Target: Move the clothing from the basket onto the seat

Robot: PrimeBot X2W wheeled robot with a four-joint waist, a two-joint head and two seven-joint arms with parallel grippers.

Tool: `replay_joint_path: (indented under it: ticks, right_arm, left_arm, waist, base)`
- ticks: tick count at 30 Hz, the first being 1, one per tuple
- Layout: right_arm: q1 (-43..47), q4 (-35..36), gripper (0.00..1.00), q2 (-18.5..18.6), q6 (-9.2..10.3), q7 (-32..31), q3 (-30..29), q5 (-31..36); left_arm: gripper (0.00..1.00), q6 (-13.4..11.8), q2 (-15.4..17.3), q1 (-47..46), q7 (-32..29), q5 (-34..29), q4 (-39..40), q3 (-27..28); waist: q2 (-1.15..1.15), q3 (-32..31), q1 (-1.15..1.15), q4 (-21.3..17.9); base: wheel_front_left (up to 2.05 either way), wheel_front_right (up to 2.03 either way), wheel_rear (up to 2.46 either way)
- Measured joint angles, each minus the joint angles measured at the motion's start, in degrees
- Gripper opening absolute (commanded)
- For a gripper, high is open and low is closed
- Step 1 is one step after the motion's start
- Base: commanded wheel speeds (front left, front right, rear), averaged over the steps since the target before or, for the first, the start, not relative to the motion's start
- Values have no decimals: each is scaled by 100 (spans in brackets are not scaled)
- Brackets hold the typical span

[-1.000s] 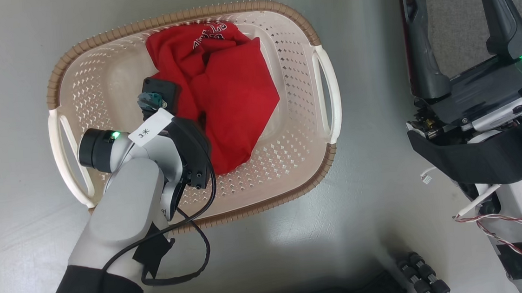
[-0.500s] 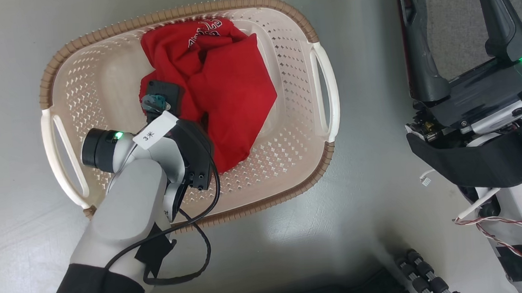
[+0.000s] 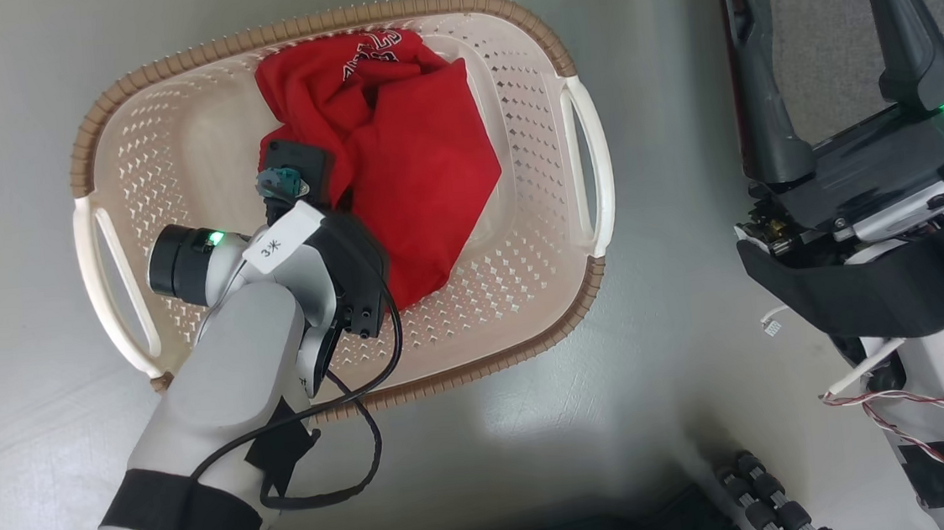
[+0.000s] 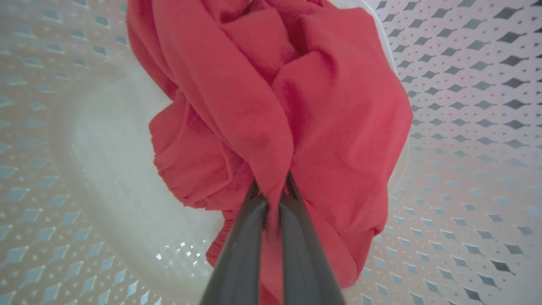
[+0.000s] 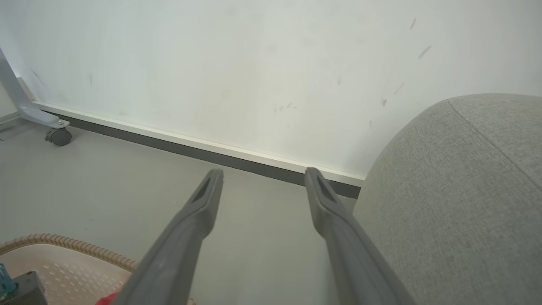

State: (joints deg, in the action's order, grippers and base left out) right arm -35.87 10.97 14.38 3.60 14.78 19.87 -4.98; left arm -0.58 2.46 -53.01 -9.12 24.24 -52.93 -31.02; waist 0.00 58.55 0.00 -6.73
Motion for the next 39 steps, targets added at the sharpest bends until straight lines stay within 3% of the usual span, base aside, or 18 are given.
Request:
replay_joint_path:
  ticks: [6,16,31,39]
  right_arm:
    - [8,-185,100,-21,1,0,-13,-4]
    - [309,-528,100,-93,31,0,-86,-144]
    - [732,-1043,100,-110,52,0,-513,-493]
    - [865,-1377,100,-91,44,-1,-672,-619]
  left_arm:
    - [0,32,-1,12,283,143,10,12]
    - [0,321,23,314,994,367,7,246]
    - [0,517,385,737,2036,721,327,710]
    - [0,520,578,1192,2242,790,606,877]
  waist:
    - [0,-141,0,13]
    - [0,-727,0,97]
    - [-1,-1873,-1,331]
    - [-1,-2517,-1,439]
  base:
    - [0,0,0]
    - [0,0,0]
    - [0,0,0]
    - [0,0,0]
